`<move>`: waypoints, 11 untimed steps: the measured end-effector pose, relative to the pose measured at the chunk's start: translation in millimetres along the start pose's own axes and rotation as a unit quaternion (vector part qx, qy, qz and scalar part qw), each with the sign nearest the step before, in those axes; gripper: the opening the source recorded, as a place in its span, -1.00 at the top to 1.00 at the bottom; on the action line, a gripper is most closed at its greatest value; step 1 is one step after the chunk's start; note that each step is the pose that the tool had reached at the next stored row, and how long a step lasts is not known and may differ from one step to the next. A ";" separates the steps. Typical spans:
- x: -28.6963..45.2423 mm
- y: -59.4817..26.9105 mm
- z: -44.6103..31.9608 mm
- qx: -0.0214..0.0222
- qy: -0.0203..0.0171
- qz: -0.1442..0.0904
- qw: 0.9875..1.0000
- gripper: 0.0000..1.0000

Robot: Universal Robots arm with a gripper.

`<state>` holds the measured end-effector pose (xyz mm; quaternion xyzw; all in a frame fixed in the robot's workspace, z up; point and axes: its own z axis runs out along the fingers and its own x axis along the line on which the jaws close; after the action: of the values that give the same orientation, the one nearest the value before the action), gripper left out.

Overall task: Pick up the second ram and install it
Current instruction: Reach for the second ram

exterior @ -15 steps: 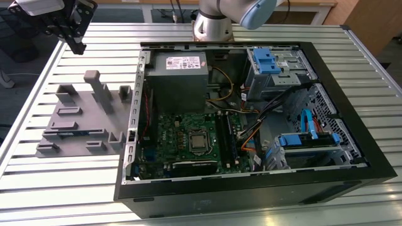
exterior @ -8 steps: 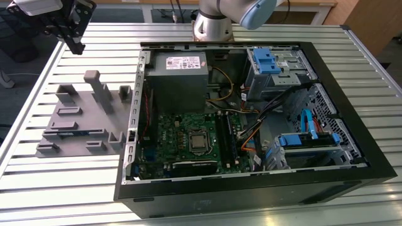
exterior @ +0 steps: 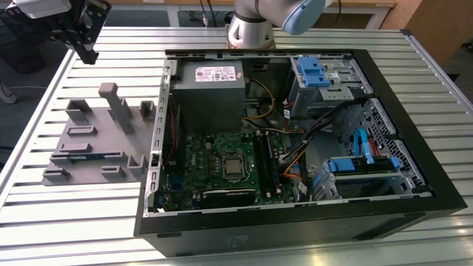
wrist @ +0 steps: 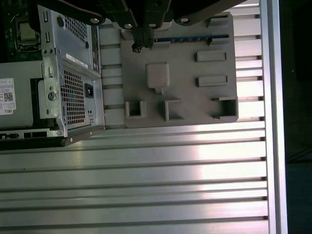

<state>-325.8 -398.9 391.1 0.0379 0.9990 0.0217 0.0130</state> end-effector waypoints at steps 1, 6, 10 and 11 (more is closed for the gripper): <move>0.4 0.0 0.0 0.000 0.000 0.000 1.000 0.79; 2.1 -0.2 0.0 0.000 0.000 0.000 1.000 0.79; 3.4 -0.2 0.0 0.000 0.000 0.000 1.000 0.79; 3.7 -0.3 0.0 0.000 0.000 0.000 1.000 0.79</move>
<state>-329.4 -399.0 391.0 0.0379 0.9990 0.0217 0.0131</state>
